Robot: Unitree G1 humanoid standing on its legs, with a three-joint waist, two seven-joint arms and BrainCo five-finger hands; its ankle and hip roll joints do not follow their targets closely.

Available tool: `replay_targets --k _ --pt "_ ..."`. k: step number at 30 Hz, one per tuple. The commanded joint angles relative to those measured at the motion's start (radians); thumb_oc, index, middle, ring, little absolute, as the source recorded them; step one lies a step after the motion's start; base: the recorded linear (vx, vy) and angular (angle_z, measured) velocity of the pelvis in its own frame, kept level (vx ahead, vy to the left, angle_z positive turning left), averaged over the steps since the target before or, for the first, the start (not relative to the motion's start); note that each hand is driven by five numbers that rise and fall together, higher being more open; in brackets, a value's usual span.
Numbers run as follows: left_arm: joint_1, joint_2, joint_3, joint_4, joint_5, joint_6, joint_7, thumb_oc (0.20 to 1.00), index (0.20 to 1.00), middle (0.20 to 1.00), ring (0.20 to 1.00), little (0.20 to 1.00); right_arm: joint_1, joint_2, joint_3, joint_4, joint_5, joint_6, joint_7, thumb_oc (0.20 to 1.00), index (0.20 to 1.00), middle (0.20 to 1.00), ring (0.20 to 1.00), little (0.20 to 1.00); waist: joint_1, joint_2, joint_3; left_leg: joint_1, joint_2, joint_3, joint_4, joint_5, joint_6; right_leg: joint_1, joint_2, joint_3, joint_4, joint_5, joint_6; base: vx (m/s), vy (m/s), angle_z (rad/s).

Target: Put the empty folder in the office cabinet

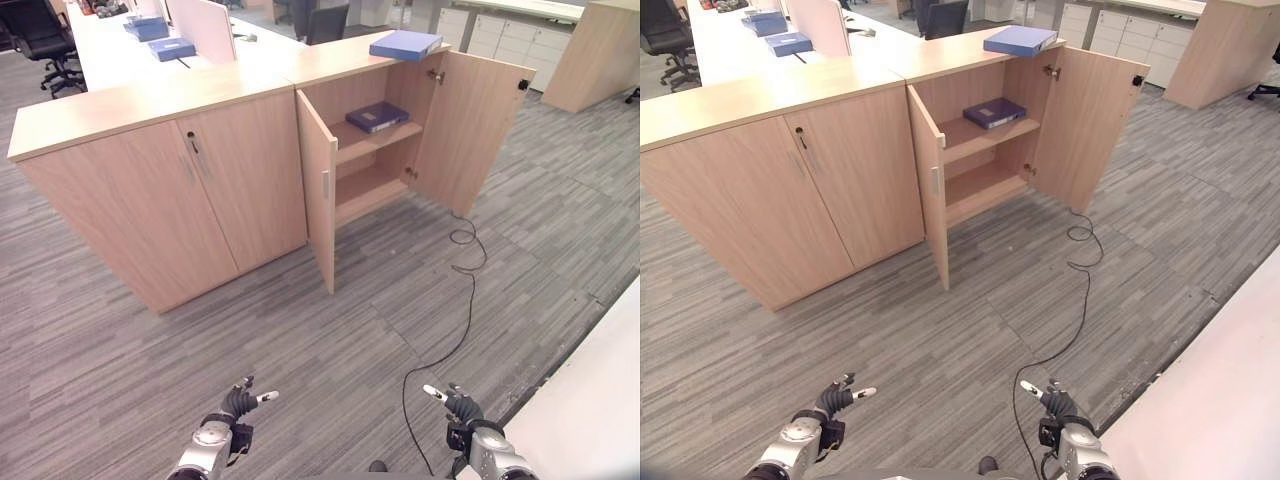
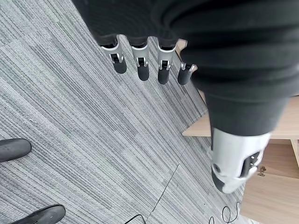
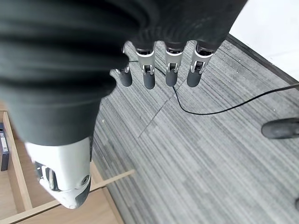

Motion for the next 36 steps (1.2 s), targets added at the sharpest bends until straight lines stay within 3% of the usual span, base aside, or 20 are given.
replay_targets --k 1,36 --pt "-0.076 0.032 -0.022 0.006 0.034 -0.053 -0.001 1.000 1.000 1.000 1.000 1.000 -0.020 -0.029 0.000 -0.009 -0.012 -0.040 0.003 1.000 1.000 1.000 1.000 1.000 -0.019 -0.038 0.009 -0.009 0.023 0.032 0.003 -0.082 -0.029 0.041 -0.067 0.001 0.024 -0.107 0.077 0.00 0.000 0.00" --pt "-0.080 0.034 -0.012 0.009 0.014 -0.057 0.001 1.000 1.000 1.000 1.000 1.000 -0.015 -0.022 -0.006 -0.007 0.003 -0.045 0.005 1.000 1.000 1.000 1.000 1.000 -0.022 -0.037 0.009 -0.009 0.026 0.031 0.003 -0.077 -0.034 0.044 -0.057 -0.006 0.025 -0.109 0.073 0.00 0.000 0.00"
